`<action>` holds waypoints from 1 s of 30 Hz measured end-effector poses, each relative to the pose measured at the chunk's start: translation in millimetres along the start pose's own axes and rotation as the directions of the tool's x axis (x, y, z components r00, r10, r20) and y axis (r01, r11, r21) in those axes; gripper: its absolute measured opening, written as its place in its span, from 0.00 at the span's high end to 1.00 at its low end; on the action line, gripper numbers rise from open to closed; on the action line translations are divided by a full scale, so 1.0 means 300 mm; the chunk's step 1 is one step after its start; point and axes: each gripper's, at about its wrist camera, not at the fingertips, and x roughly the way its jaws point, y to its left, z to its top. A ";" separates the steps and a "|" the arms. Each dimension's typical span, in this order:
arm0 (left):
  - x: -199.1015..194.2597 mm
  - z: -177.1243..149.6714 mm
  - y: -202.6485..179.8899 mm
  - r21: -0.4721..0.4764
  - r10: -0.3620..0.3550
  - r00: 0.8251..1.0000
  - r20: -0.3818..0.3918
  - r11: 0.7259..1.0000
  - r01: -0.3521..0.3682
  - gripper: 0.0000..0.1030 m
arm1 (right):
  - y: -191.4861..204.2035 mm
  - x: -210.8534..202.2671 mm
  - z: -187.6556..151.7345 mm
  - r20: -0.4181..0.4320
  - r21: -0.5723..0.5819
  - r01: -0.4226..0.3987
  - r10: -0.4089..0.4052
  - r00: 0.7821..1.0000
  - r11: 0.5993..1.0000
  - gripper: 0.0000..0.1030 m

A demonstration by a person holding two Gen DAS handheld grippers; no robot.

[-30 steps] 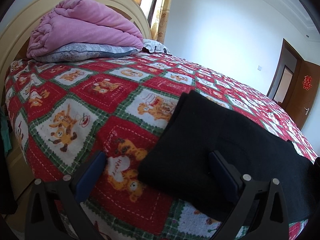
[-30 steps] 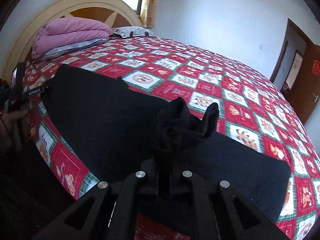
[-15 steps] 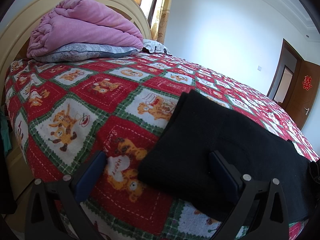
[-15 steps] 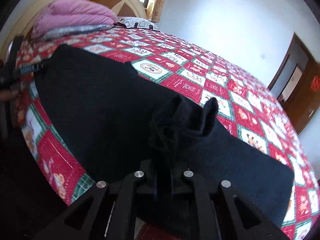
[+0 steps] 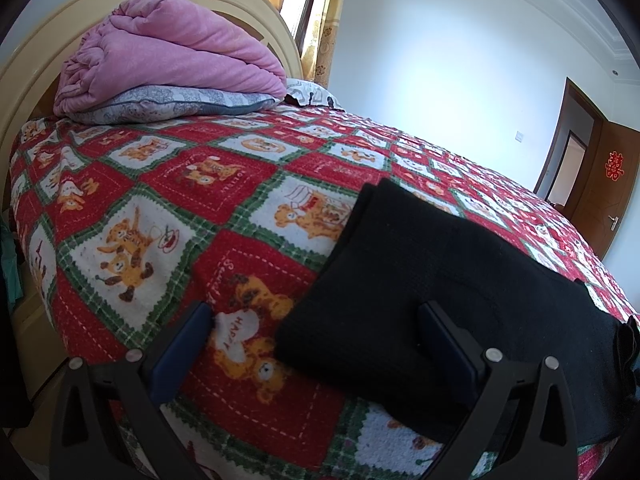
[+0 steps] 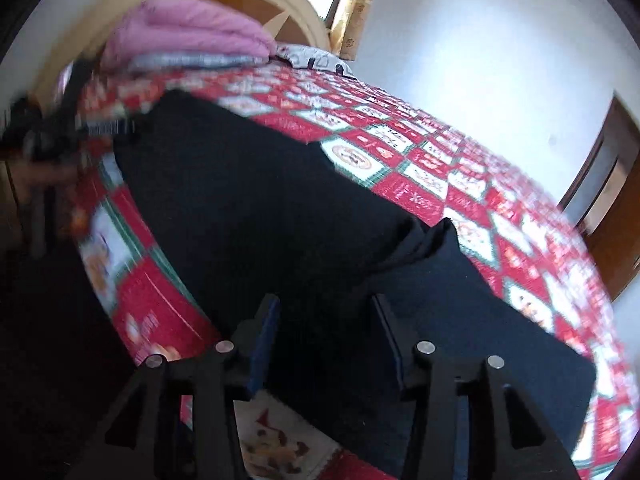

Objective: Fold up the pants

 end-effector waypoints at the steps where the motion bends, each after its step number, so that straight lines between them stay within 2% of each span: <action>1: 0.001 -0.001 -0.001 0.000 0.000 1.000 0.000 1.000 0.000 0.00 | -0.016 -0.001 0.005 0.002 0.026 -0.005 0.005 1.000 1.000 0.53; 3: 0.001 -0.002 -0.001 0.000 0.000 1.000 0.001 1.000 0.000 0.00 | -0.072 -0.026 0.012 0.049 0.110 -0.025 0.020 0.999 0.994 0.53; 5: 0.002 -0.002 -0.002 -0.002 0.000 1.000 0.001 1.000 0.000 0.00 | -0.151 -0.051 0.015 0.099 0.230 -0.104 0.083 0.992 0.968 0.53; 8: 0.002 -0.002 -0.002 0.000 -0.001 1.000 0.000 1.000 0.001 0.00 | -0.270 -0.041 0.028 0.140 0.396 -0.163 0.116 0.983 0.903 0.53; 11: 0.001 -0.002 -0.002 -0.001 -0.001 1.000 0.000 1.000 0.001 0.00 | -0.303 0.017 0.054 0.124 0.442 -0.181 0.139 0.982 0.879 0.53; 13: 0.001 -0.003 -0.003 0.000 0.000 1.000 0.001 1.000 0.000 0.00 | -0.285 0.101 0.071 0.055 0.466 -0.223 0.223 0.973 0.856 0.53; 14: 0.001 -0.003 -0.002 0.000 0.000 1.000 0.001 1.000 0.000 0.00 | -0.258 0.151 0.074 0.009 0.466 -0.233 0.258 0.966 0.854 0.53; 17: 0.001 -0.003 -0.003 0.002 0.002 1.000 0.001 1.000 -0.002 0.00 | -0.183 0.159 0.085 0.002 0.385 -0.178 0.192 0.981 0.906 0.52; 18: 0.002 -0.003 -0.005 0.004 0.006 1.000 0.002 1.000 -0.006 0.00 | -0.171 0.158 0.090 0.000 0.375 -0.179 0.193 0.981 0.910 0.52; 21: 0.002 -0.003 -0.007 0.007 0.008 1.000 0.002 1.000 -0.008 0.00 | -0.172 0.141 0.084 0.005 0.369 -0.202 0.215 0.977 0.907 0.52; 25: 0.002 0.000 -0.012 0.014 0.017 1.000 0.000 1.000 -0.017 0.00 | -0.234 0.059 0.047 0.036 0.436 -0.193 0.197 0.980 0.879 0.52; 28: 0.001 -0.001 -0.013 0.013 0.021 1.000 0.000 1.000 -0.021 0.00 | -0.234 -0.011 0.005 -0.007 0.411 -0.108 0.121 0.993 0.905 0.52; 30: 0.001 -0.001 -0.012 0.012 0.020 1.000 -0.001 1.000 -0.020 0.00 | -0.217 -0.007 -0.024 -0.050 0.399 -0.111 0.142 0.989 0.910 0.52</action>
